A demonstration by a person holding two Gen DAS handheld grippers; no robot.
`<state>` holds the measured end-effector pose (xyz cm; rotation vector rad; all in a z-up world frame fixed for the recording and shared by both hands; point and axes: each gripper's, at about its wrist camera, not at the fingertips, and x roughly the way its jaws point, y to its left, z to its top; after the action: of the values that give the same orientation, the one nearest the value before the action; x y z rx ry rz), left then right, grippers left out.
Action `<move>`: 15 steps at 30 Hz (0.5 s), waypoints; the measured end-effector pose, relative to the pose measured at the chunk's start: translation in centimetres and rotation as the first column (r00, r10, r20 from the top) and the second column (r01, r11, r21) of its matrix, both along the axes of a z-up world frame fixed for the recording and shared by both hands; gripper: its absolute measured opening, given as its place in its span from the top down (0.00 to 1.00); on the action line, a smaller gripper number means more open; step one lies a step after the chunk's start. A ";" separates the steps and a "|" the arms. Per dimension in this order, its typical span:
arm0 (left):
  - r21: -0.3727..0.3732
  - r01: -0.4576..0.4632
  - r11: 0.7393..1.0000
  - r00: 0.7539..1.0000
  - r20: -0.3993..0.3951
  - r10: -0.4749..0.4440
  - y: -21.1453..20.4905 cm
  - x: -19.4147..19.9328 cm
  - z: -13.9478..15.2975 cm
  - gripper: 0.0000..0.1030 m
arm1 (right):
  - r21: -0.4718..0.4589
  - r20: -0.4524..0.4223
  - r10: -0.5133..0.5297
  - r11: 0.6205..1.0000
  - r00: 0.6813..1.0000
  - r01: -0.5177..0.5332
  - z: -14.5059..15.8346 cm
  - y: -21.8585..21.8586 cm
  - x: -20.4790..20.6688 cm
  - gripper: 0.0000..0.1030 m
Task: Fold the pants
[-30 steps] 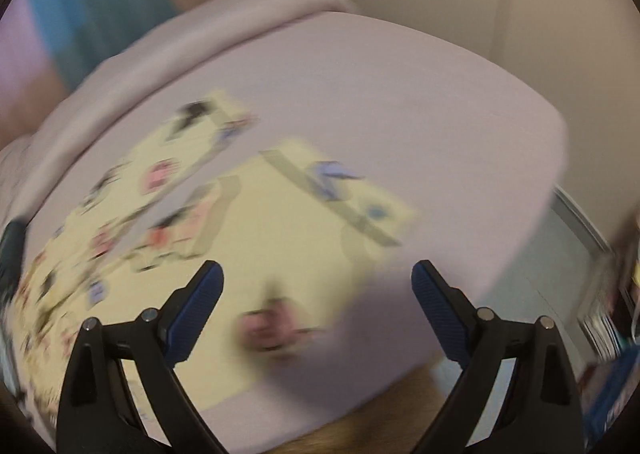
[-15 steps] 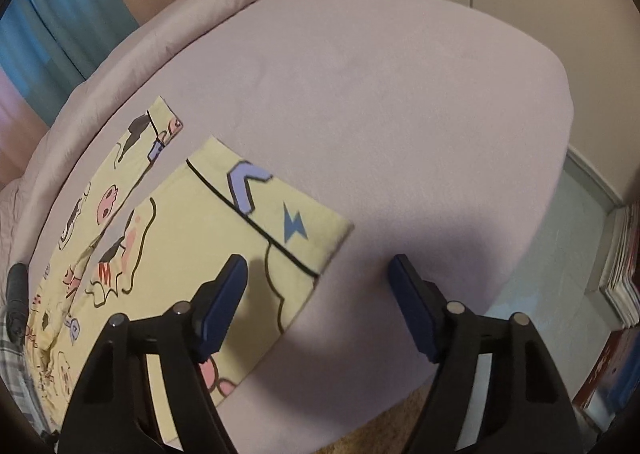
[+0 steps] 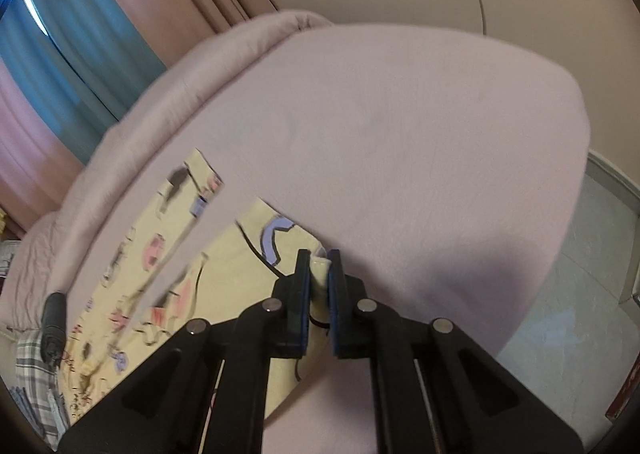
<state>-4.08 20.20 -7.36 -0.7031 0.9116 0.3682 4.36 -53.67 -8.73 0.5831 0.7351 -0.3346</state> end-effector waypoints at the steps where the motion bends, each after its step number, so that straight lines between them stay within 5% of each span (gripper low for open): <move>1: 0.000 0.008 1.000 1.000 0.007 -0.008 0.1 -0.5 0.4 1.00 | -0.006 0.009 0.003 1.000 1.000 -0.003 0.6 0.0 -0.3 0.93; 5: 0.016 0.005 1.000 0.999 -0.036 -0.004 1.0 -0.7 -0.5 1.00 | -0.036 -0.009 0.006 0.999 1.000 -0.006 1.1 0.1 -1.2 0.93; 11: 0.025 0.031 0.999 0.987 -0.157 -0.027 1.2 -0.2 -4.4 0.95 | -0.010 -0.122 -0.029 1.000 0.992 0.028 -2.2 -0.5 -1.8 0.92; 15: 0.044 0.084 0.995 0.978 -0.194 -0.074 1.4 0.5 -4.1 0.93 | -0.043 -0.215 -0.018 0.999 0.976 0.009 -4.1 -0.3 -1.5 0.91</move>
<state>-3.62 21.61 -11.47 -0.5885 1.1056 0.3923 2.82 -54.00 -12.85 0.5173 0.9312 -0.4289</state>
